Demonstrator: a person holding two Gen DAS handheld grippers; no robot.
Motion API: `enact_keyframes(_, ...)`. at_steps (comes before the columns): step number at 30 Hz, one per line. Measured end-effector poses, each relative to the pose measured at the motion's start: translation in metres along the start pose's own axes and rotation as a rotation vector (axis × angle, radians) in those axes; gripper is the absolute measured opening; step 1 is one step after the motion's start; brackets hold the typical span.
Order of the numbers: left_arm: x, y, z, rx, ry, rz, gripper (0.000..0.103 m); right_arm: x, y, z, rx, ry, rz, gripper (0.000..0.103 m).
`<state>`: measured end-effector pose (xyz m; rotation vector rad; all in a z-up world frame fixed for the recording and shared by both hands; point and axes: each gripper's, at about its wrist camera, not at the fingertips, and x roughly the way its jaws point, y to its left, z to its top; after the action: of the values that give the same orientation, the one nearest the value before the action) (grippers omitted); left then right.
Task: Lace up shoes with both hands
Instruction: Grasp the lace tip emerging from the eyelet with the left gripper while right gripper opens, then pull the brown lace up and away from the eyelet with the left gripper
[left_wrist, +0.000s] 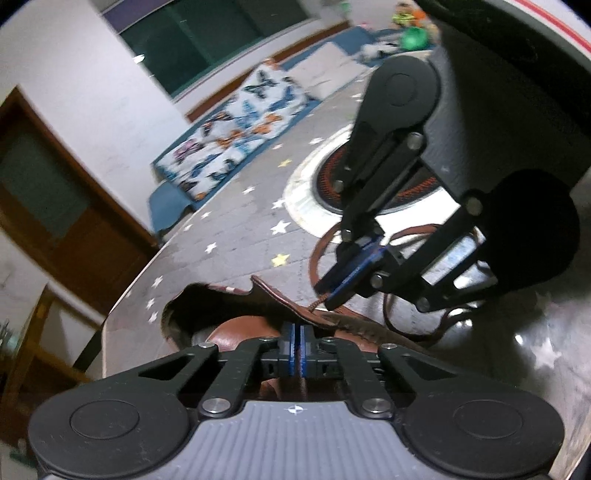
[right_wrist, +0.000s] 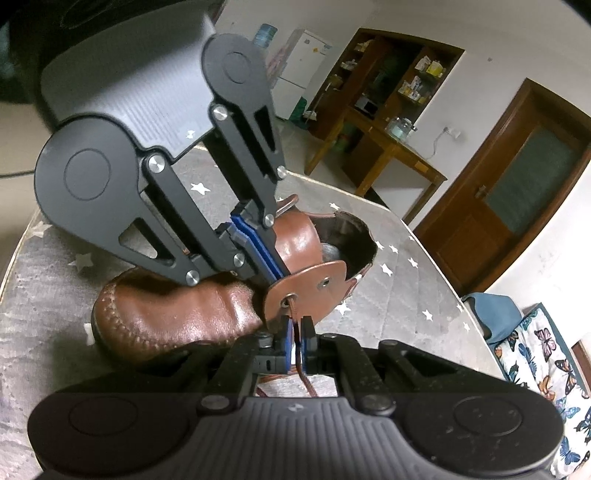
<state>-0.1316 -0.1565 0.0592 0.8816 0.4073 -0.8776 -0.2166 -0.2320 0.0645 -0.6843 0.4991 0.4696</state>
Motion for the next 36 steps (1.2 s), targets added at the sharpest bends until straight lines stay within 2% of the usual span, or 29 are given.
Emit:
enact_keyframes(8,-0.01,-0.021,0.003,-0.052,0.003,0.246,0.003,-0.005,0.002,-0.001,0.021,0.0,-0.003,0.006)
enact_keyframes(11,-0.016,-0.022,0.003,-0.078,-0.011,0.323,0.003,-0.007,0.001,-0.001,0.034,-0.003,-0.011,0.012)
enact_keyframes(16,-0.027,-0.018,0.002,-0.111,-0.05,0.439,0.002,-0.011,0.0,-0.003,0.058,-0.006,-0.02,0.013)
enact_keyframes(20,-0.037,-0.006,0.003,-0.178,-0.084,0.477,0.002,-0.014,0.0,-0.003,0.064,-0.004,-0.025,0.018)
enact_keyframes(30,-0.07,0.022,0.016,-0.284,-0.216,0.595,0.002,-0.022,0.001,-0.006,0.109,0.008,-0.03,0.019)
enact_keyframes(36,-0.089,0.039,0.019,-0.34,-0.259,0.622,0.002,-0.025,0.007,-0.008,0.132,0.016,-0.001,0.019)
